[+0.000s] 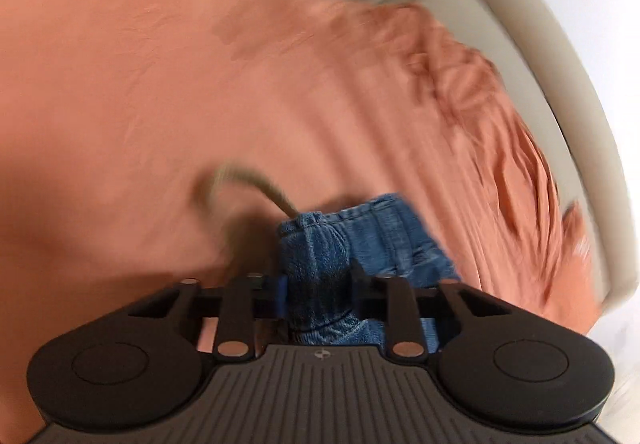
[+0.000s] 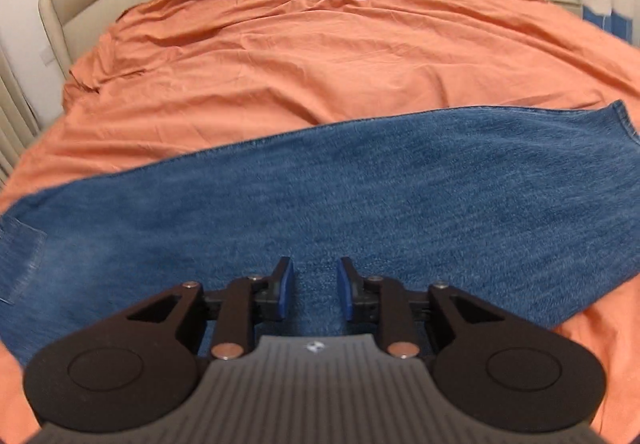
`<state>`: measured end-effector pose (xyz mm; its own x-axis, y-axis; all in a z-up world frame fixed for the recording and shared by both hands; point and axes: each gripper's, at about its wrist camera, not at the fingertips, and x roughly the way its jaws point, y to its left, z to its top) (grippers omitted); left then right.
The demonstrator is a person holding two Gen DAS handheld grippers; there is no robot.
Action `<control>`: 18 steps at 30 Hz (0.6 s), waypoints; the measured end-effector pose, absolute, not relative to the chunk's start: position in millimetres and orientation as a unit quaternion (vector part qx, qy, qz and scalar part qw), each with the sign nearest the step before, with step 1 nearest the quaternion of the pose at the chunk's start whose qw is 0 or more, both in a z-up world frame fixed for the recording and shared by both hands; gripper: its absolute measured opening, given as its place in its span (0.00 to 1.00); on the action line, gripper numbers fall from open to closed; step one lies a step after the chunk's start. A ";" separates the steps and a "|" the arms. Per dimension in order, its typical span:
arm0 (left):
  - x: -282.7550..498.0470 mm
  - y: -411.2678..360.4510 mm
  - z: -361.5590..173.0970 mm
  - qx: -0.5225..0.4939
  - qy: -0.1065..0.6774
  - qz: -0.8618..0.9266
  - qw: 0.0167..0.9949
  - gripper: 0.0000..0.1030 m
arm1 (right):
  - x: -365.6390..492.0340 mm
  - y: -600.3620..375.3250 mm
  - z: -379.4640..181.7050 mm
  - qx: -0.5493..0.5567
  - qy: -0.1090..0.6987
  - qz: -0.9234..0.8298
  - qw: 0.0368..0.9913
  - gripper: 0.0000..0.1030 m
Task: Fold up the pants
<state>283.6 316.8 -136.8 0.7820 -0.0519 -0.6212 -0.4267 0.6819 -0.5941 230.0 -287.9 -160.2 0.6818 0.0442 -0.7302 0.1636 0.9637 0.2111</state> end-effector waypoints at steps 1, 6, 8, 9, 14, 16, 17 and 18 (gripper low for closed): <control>284.4 306.5 -118.9 -0.336 0.305 0.105 0.885 0.25 | 229.3 -287.0 -161.5 0.124 0.394 -0.035 0.910 0.19; 304.3 289.9 -118.1 -0.211 0.328 0.127 0.912 0.24 | 231.5 -286.0 -174.5 0.099 0.405 -0.052 0.907 0.19; 314.7 289.9 -141.7 -0.192 0.357 0.137 0.904 0.24 | 232.9 -286.6 -180.9 0.103 0.406 -0.053 0.906 0.19; 316.6 288.6 -149.9 -0.186 0.363 0.139 0.902 0.24 | 233.1 -286.6 -182.5 0.101 0.407 -0.052 0.906 0.19; 314.2 279.8 -144.1 -0.136 0.388 0.145 0.900 0.42 | 234.3 -289.8 -183.8 0.101 0.409 -0.049 0.906 0.20; 306.5 275.5 -127.7 -0.113 0.390 0.143 0.902 0.47 | 234.4 -287.9 -179.4 0.099 0.407 -0.049 0.907 0.23; 301.5 271.2 -119.1 -0.100 0.390 0.142 0.904 0.49 | 233.3 -285.5 -175.1 0.093 0.403 -0.046 0.909 0.24; 295.1 265.0 -110.7 -0.081 0.388 0.144 0.907 0.51 | 231.0 -282.5 -169.9 0.090 0.398 -0.041 0.912 0.24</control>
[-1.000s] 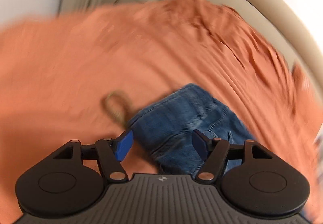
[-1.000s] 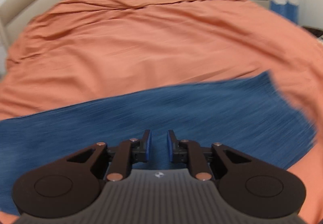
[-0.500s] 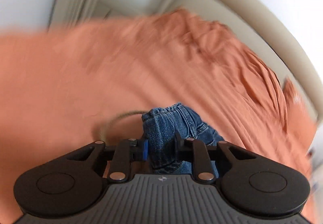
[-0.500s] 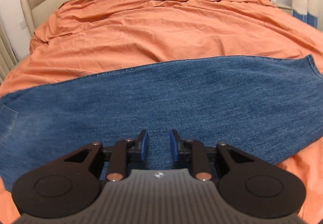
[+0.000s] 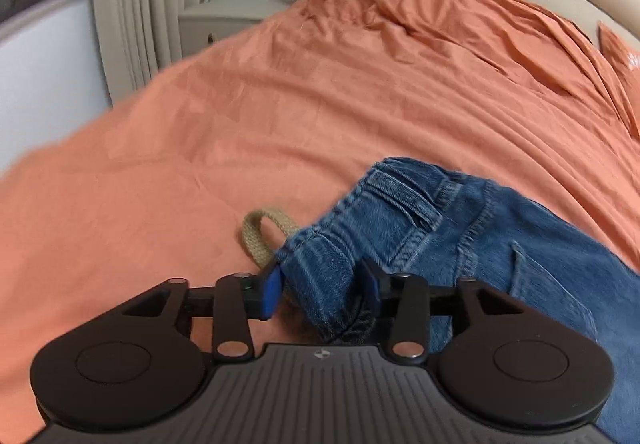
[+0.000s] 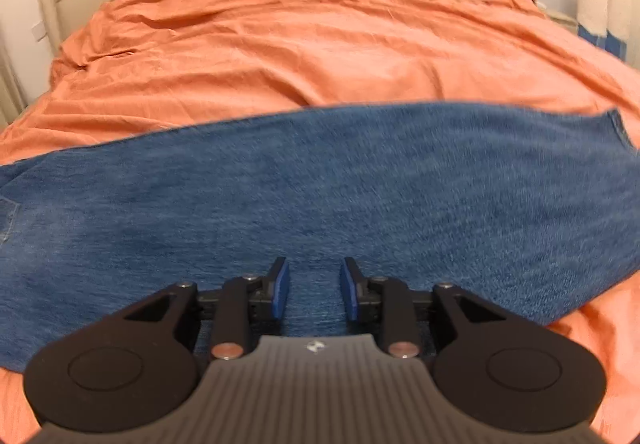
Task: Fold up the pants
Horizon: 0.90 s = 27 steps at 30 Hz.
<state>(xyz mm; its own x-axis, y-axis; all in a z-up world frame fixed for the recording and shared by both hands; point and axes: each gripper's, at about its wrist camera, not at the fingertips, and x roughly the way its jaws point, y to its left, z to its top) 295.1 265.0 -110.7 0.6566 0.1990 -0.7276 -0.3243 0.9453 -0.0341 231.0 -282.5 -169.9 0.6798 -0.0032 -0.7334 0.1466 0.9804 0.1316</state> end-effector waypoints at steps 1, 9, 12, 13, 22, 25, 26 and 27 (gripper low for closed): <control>287.5 257.0 -102.7 -0.055 0.383 0.143 0.911 0.51 | 227.7 -279.6 -163.6 0.089 0.393 -0.036 0.915 0.24; 219.0 142.3 -66.1 0.069 0.379 -0.049 0.921 0.51 | 182.6 -221.7 -117.6 0.087 0.368 0.068 0.923 0.34; 197.8 92.9 -75.4 0.108 0.389 -0.117 0.907 0.50 | 163.9 -190.5 -117.0 0.064 0.365 0.112 0.922 0.41; 193.3 77.7 -80.5 0.125 0.391 -0.133 0.902 0.50 | 159.5 -181.6 -119.9 0.057 0.365 0.124 0.921 0.41; 208.1 28.8 -115.6 0.062 0.408 -0.120 0.903 0.49 | 152.7 -95.9 -171.3 0.007 0.404 0.221 0.888 0.49; 203.8 30.9 -124.5 0.080 0.393 -0.099 0.911 0.49 | 154.5 -78.3 -178.8 -0.043 0.374 0.225 0.899 0.56; 206.6 35.3 -126.7 0.072 0.398 -0.096 0.909 0.48 | 155.7 -74.1 -178.7 -0.052 0.364 0.231 0.901 0.56; 208.8 41.3 -127.0 0.058 0.400 -0.086 0.911 0.45 | 157.3 -69.0 -177.7 -0.059 0.354 0.233 0.904 0.56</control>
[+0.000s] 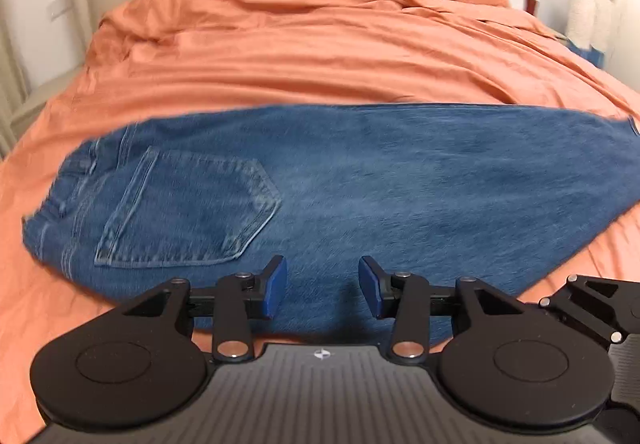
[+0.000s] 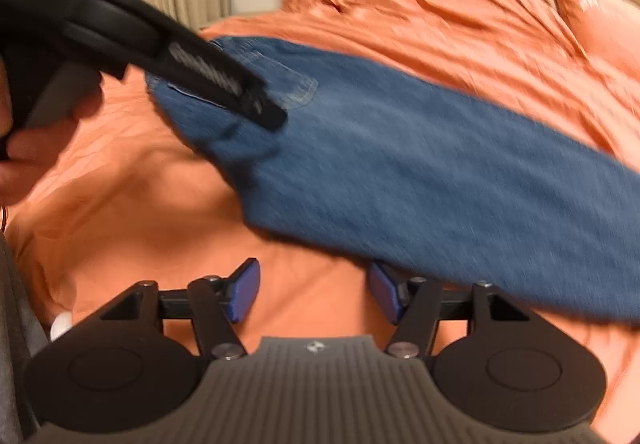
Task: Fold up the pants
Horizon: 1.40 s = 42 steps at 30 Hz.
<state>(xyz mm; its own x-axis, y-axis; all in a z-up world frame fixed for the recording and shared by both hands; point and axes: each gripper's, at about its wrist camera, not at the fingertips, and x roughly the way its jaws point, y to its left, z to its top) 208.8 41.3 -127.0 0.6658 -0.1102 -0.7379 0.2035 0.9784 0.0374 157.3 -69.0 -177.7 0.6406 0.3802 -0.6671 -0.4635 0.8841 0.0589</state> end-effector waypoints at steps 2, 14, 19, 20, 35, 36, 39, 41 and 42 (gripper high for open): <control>210.3 54.1 -119.1 0.025 0.388 -0.068 0.919 0.44 | 158.4 -62.2 -169.7 -0.071 0.318 0.232 0.916 0.56; 222.7 72.8 -123.8 -0.014 0.395 -0.052 0.917 0.44 | 176.5 -30.2 -191.0 -0.109 0.313 0.271 0.904 0.51; 231.9 80.5 -136.0 -0.013 0.411 -0.041 0.911 0.42 | 199.5 -22.2 -196.3 -0.113 0.317 0.242 0.910 0.13; 234.4 80.6 -137.7 -0.010 0.414 -0.039 0.909 0.42 | 196.4 -25.2 -195.6 -0.109 0.321 0.247 0.908 0.11; 239.7 75.8 -141.8 0.044 0.416 0.031 0.908 0.27 | 149.6 -48.0 -175.8 -0.089 0.362 0.243 0.895 0.00; 234.6 75.1 -135.4 0.048 0.405 0.025 0.913 0.27 | 147.3 -53.1 -169.1 -0.079 0.363 0.239 0.897 0.00; 228.2 71.8 -119.4 0.037 0.396 -0.040 0.917 0.27 | 148.9 -77.6 -143.2 -0.044 0.349 0.216 0.911 0.00; 231.8 65.5 -114.4 0.039 0.396 -0.077 0.914 0.28 | 162.4 -99.8 -127.9 -0.017 0.345 0.191 0.919 0.00; 237.1 60.8 -114.8 0.044 0.398 -0.092 0.912 0.28 | 173.0 -109.9 -122.8 -0.007 0.347 0.177 0.921 0.00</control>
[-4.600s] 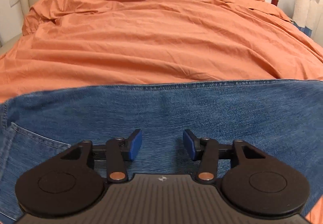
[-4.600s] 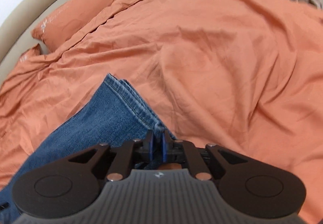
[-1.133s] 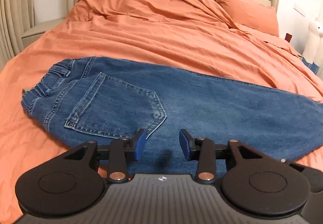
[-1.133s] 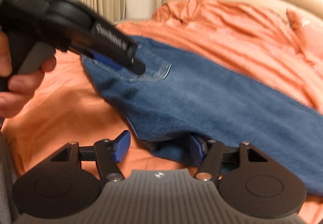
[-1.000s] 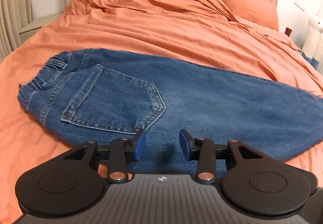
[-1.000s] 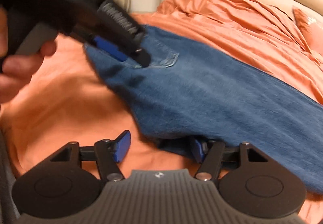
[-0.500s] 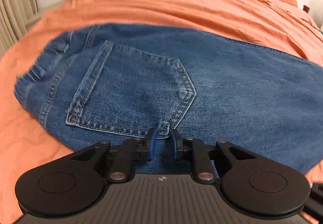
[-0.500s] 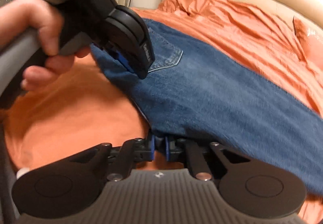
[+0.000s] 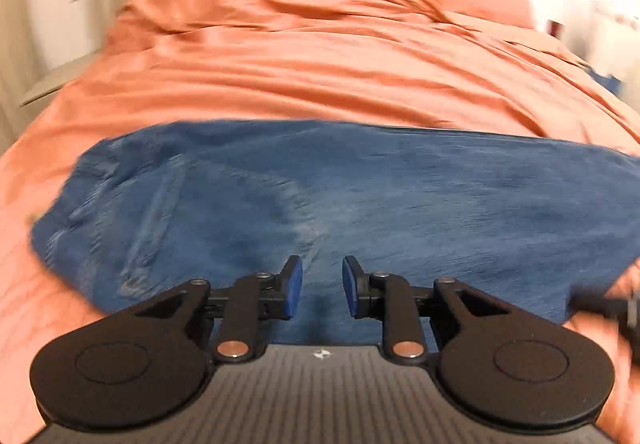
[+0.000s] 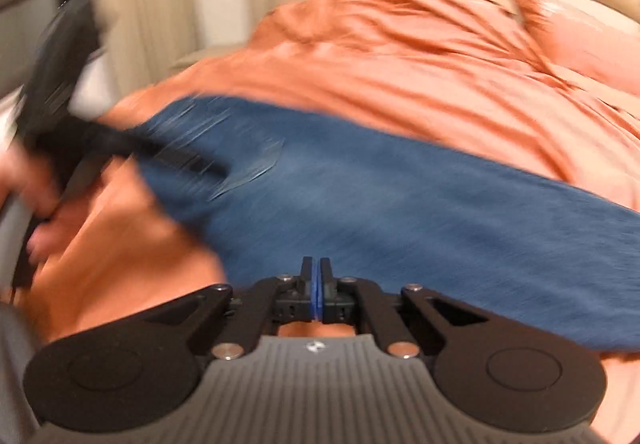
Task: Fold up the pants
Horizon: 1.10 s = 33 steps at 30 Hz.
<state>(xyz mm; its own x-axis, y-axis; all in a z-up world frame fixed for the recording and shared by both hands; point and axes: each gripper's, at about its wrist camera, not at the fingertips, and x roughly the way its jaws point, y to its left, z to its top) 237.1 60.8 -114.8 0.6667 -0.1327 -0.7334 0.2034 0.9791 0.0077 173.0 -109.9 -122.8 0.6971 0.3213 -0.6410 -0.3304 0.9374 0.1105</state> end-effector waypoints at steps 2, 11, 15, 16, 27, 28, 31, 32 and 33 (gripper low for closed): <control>252.2 52.4 -121.7 0.053 0.408 -0.112 0.904 0.28 | 197.1 -130.4 -121.3 -0.001 0.354 0.145 0.924 0.00; 330.2 43.2 -161.6 0.052 0.392 -0.095 0.914 0.28 | 310.4 -197.8 -167.7 0.023 0.413 0.064 0.908 0.00; 369.4 49.7 -168.9 0.049 0.392 -0.089 0.915 0.28 | 360.5 -216.9 -184.7 0.020 0.418 0.046 0.907 0.00; 377.3 49.9 -170.4 0.052 0.392 -0.088 0.914 0.28 | 370.1 -219.6 -187.5 0.015 0.418 0.045 0.907 0.00; 389.3 36.2 -158.5 0.069 0.369 -0.073 0.924 0.32 | 414.3 -242.6 -183.6 0.047 0.412 0.042 0.909 0.00; 385.4 32.4 -153.7 0.073 0.367 -0.078 0.924 0.32 | 410.5 -246.5 -177.4 0.052 0.409 0.044 0.910 0.00; 374.2 14.7 -140.2 0.080 0.367 -0.097 0.922 0.32 | 387.4 -268.2 -157.0 0.052 0.408 0.041 0.910 0.05; 370.3 6.1 -136.0 0.078 0.369 -0.108 0.920 0.32 | 377.3 -279.9 -150.8 0.057 0.411 0.039 0.909 0.09; 366.6 -2.1 -132.6 0.076 0.370 -0.120 0.918 0.32 | 367.0 -294.3 -145.1 0.064 0.413 0.035 0.908 0.16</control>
<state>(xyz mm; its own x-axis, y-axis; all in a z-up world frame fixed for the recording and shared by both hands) 366.6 -2.1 -132.6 0.6969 -0.1640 -0.6982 0.2766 0.9597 0.0506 367.0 -294.3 -145.1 0.6564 0.1173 -0.7453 -0.0109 0.9892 0.1462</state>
